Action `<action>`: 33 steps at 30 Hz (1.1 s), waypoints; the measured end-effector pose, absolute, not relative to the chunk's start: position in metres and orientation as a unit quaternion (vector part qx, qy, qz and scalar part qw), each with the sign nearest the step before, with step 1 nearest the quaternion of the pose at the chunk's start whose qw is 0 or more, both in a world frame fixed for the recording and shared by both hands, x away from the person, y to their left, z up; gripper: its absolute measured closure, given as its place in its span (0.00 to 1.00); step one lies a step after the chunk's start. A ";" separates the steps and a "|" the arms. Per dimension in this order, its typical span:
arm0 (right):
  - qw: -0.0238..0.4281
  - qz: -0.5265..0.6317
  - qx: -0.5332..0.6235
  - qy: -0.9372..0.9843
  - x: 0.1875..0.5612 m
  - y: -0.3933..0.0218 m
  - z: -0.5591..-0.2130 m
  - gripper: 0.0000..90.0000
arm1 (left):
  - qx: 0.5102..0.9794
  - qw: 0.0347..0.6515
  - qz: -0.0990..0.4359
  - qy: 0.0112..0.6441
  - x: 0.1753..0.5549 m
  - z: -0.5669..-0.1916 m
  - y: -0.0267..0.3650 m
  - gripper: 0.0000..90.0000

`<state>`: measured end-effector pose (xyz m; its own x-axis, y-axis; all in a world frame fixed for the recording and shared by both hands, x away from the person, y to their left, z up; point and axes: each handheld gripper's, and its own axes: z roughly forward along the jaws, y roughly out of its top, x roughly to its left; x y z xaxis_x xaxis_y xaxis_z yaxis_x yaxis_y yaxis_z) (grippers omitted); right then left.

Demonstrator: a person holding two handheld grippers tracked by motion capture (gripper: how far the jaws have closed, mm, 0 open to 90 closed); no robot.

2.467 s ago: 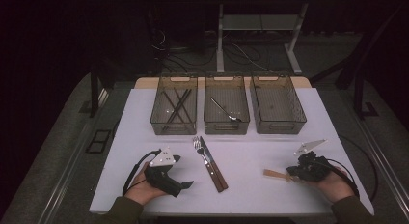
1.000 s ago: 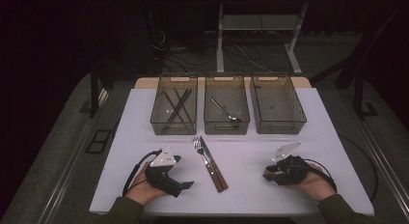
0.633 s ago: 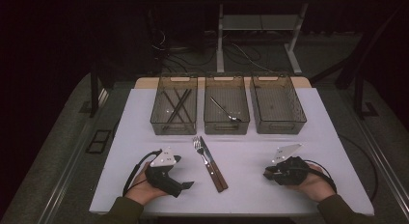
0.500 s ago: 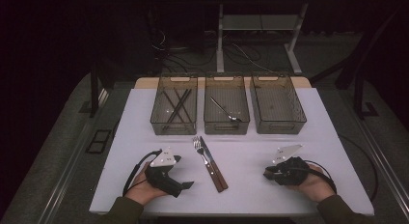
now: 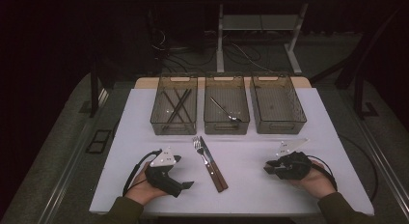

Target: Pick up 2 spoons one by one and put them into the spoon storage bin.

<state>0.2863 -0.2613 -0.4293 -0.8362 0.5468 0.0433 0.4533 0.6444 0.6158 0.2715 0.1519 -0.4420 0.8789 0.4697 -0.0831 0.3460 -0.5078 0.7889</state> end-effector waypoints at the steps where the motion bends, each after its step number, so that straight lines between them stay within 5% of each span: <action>1: 0.076 0.319 0.279 0.902 0.288 -0.261 -0.429 0.81 | 0.865 0.437 0.071 0.235 0.272 -0.442 0.152 0.01; 33: 0.079 0.363 0.307 0.876 0.342 -0.231 -0.406 0.81 | 0.857 0.448 0.068 0.244 0.271 -0.442 0.151 0.01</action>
